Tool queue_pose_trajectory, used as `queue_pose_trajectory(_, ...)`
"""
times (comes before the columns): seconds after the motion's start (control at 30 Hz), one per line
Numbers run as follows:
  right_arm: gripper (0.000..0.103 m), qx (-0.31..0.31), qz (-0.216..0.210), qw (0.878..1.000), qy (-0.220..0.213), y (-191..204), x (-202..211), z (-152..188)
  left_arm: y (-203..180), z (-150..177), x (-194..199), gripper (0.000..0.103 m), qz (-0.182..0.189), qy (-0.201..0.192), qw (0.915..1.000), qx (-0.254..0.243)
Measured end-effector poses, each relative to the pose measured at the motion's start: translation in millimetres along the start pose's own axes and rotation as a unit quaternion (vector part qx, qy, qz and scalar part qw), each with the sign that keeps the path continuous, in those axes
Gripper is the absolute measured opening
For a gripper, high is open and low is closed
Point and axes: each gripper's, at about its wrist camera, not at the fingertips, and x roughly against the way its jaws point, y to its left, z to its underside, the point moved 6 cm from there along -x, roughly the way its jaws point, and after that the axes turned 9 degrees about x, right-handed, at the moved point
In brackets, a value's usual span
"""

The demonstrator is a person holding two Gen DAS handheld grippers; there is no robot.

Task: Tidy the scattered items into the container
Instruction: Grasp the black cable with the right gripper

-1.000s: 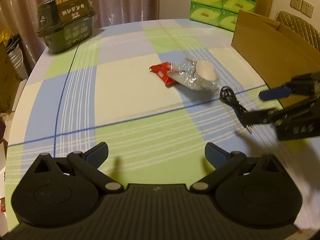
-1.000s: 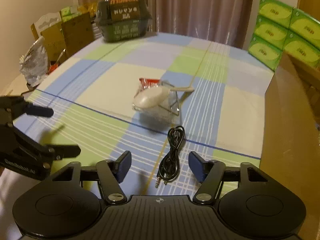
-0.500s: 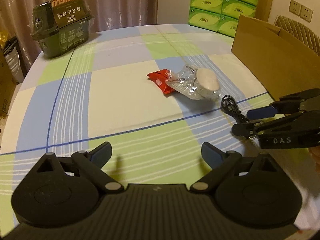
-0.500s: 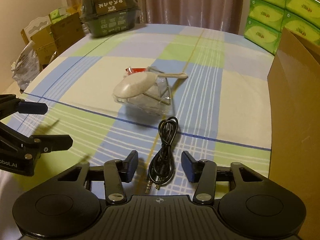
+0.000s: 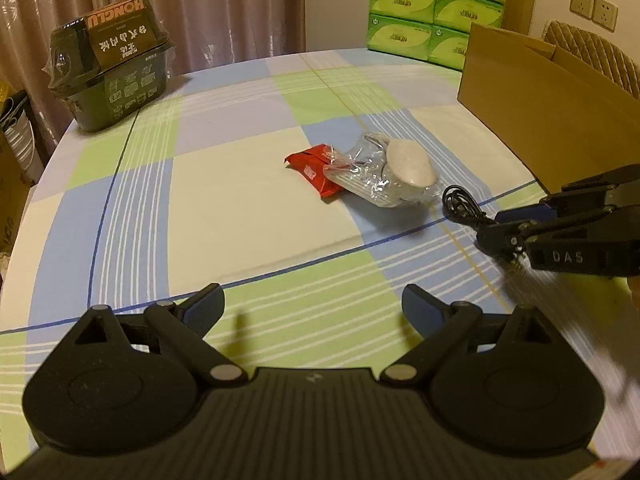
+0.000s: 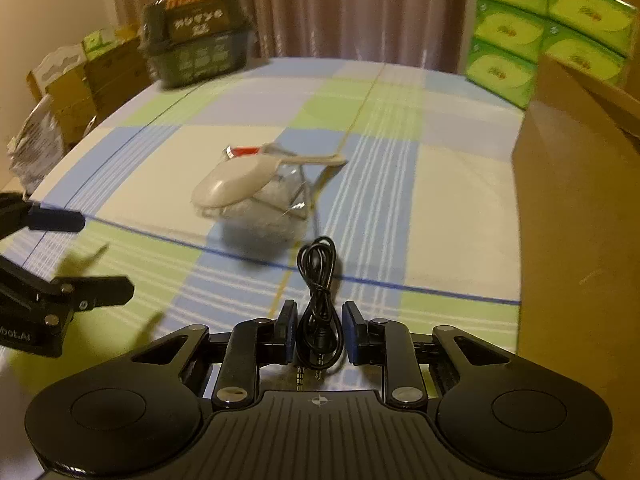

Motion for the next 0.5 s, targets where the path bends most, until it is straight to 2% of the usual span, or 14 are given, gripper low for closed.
queue_pose_trajectory(0.27,0.021,0.003,0.017,1.000,-0.008,-9.1,-5.4,-10.0,-4.9,-9.2,1.1,0.093,0.008,-0.021,0.9997,-0.006)
queue_pose_trajectory(0.5,0.020,0.042,-0.012,0.999,-0.016,-2.8,-13.1,-16.7,2.3,-12.2,5.1,0.093,0.003,-0.033,0.9994,0.004)
